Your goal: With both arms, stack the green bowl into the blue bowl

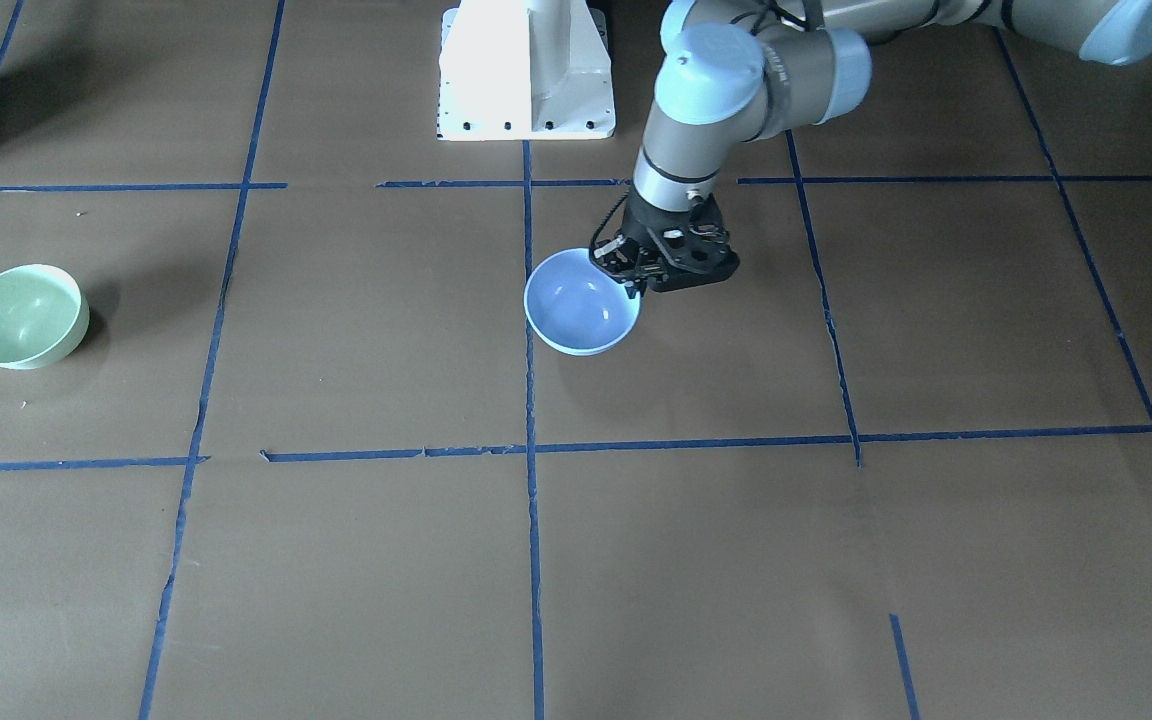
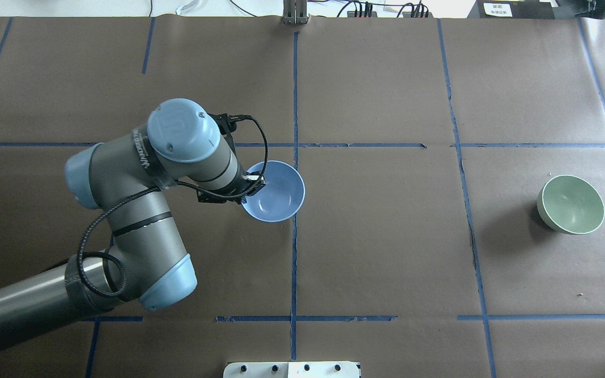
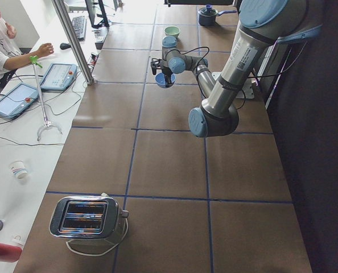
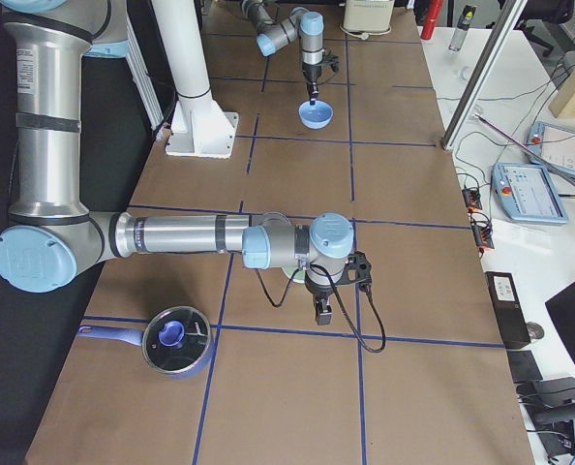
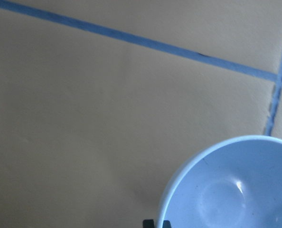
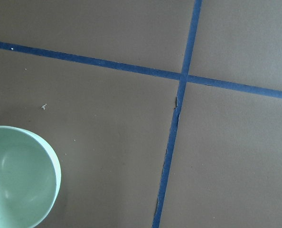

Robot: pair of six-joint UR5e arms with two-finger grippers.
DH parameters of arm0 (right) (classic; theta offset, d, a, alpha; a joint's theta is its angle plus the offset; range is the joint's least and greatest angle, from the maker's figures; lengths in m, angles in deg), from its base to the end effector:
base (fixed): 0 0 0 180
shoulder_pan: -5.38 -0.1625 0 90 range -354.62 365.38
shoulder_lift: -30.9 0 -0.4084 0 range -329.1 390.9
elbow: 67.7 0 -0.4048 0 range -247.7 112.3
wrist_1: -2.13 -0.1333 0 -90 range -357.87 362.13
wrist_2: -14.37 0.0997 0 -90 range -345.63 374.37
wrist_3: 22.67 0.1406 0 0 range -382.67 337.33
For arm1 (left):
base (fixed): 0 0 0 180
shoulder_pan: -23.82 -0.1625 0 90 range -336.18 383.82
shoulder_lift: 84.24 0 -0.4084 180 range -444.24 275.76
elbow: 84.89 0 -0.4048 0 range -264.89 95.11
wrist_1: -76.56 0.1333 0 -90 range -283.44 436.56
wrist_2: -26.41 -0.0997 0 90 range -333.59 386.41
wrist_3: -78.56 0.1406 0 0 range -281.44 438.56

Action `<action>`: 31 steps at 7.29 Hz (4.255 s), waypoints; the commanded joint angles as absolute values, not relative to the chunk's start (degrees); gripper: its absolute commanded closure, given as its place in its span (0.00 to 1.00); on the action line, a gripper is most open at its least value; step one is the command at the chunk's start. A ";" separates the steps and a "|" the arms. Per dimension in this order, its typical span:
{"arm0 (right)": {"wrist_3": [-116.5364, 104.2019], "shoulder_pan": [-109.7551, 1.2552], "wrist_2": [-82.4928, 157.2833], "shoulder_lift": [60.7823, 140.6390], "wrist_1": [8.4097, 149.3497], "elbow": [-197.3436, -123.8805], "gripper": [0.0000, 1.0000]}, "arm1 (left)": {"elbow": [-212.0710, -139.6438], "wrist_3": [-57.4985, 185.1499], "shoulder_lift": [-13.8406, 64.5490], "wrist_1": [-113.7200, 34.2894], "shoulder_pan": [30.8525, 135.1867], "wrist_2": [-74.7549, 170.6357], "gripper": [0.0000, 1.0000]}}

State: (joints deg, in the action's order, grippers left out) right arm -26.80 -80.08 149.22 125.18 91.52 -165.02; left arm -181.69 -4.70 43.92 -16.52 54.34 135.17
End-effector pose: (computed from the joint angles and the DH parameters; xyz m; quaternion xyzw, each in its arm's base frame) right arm -0.0039 -0.4808 0.6414 0.0281 -0.3814 -0.0820 0.9203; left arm 0.5621 -0.4336 0.2125 -0.0128 0.4281 -0.1208 0.8955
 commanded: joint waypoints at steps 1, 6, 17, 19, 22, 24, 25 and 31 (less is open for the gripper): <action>-26.80 -80.05 149.28 125.03 91.43 -165.09 0.00 | -174.75 -5.29 46.01 -23.76 52.48 133.90 1.00; -26.71 -79.96 149.37 124.77 91.43 -165.26 0.00 | -176.63 -4.59 45.58 -24.17 52.65 134.25 0.00; 14.93 -64.15 146.05 134.34 66.67 -171.86 0.01 | -186.66 91.74 -0.29 -3.93 115.14 160.44 0.00; 20.56 -60.38 143.50 134.35 59.83 -169.33 0.01 | -186.31 91.39 -0.04 -4.65 115.14 160.44 0.00; 27.06 -52.57 137.44 133.74 46.21 -160.72 0.06 | -187.02 90.69 0.05 -4.65 115.14 160.44 0.00; 29.35 -52.36 138.20 133.82 43.44 -159.72 0.74 | -187.02 90.69 0.05 -4.65 115.14 160.44 0.00; 29.36 -52.54 138.47 133.82 43.53 -159.90 0.93 | -186.84 90.69 0.31 -4.65 115.14 160.44 0.00; 42.77 -50.97 141.90 119.21 66.89 -172.60 1.00 | -187.10 90.51 0.31 -4.73 115.14 160.44 0.00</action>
State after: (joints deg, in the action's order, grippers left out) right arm 38.40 -52.10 141.91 126.16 55.46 -167.79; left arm -187.01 90.54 0.30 -4.72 115.14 160.44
